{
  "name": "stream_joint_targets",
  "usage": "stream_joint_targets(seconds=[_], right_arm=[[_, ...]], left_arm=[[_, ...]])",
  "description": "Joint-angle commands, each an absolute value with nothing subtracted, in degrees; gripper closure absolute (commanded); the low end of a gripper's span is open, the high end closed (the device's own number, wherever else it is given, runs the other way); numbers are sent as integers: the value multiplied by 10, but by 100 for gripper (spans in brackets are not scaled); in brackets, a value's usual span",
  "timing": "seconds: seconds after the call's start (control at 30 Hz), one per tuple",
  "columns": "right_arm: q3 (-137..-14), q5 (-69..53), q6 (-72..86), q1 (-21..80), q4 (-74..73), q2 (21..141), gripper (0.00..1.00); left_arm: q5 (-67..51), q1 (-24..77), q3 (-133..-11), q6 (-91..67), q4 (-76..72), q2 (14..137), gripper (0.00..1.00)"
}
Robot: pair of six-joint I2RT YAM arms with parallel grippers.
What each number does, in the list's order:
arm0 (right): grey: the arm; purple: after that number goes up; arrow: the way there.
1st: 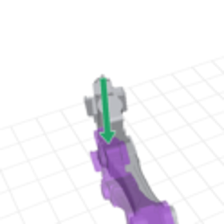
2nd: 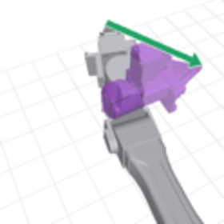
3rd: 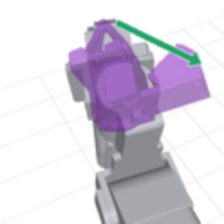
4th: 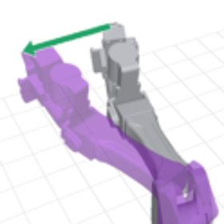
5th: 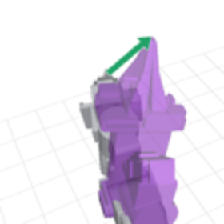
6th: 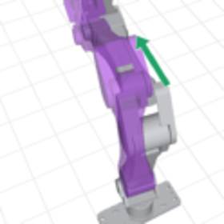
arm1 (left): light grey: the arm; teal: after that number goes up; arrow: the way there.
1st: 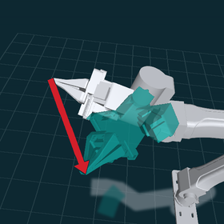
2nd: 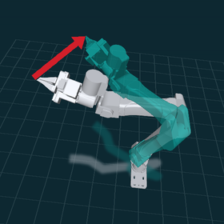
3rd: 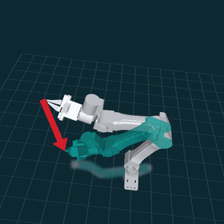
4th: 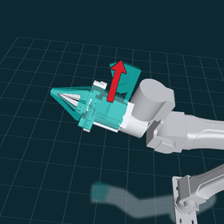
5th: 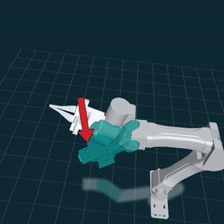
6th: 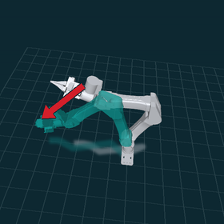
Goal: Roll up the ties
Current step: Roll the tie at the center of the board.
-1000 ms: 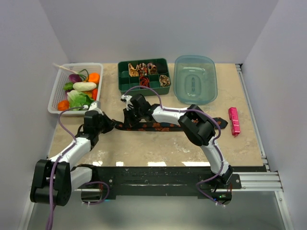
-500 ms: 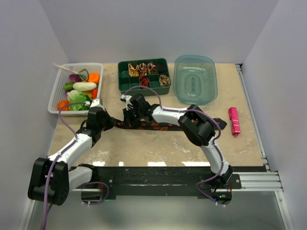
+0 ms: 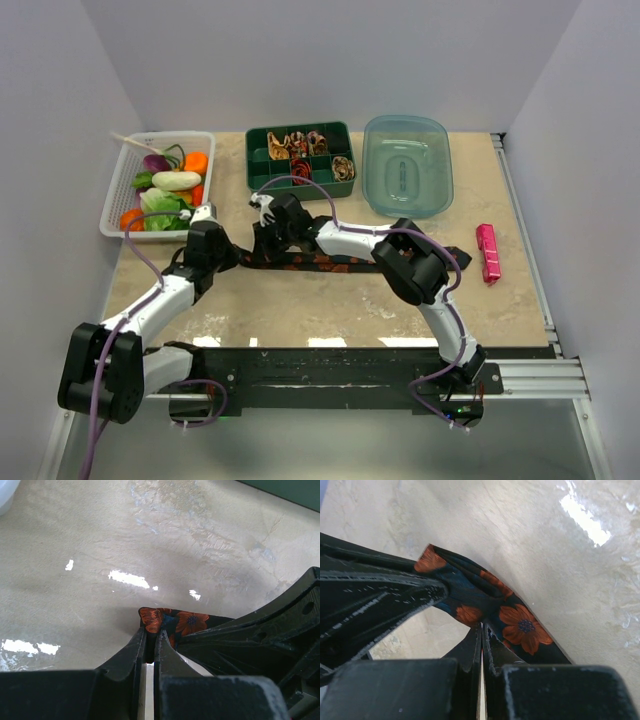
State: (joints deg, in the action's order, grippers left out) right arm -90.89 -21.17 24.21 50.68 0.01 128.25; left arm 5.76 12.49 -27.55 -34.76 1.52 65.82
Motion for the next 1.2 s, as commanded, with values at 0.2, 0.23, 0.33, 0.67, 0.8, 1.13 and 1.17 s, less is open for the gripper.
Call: stream_joint_targets(seconds=[0.2,0.23,0.33,0.67,0.8,1.13,1.17], right_arm=[[-980,-221,255,510,26,1307,100],[-979,-221,257,510,32,1312,100],[-984,-224,265,510,40,1327,100],[-975,-226,271,510,49,1329,100],[-969,-231,274,510,53,1326,100],[-929,-233,272,510,56,1302,100],[-927,-233,274,510,61,1302,100]], left_arm=[[72,141,-316,-336,18,666,100],[73,142,-317,-337,18,667,100],[71,145,-319,-339,14,674,100],[76,150,-327,-347,14,682,100],[92,156,-329,-351,18,684,100],[112,164,-339,-340,34,678,100],[112,165,-339,-339,34,678,100]])
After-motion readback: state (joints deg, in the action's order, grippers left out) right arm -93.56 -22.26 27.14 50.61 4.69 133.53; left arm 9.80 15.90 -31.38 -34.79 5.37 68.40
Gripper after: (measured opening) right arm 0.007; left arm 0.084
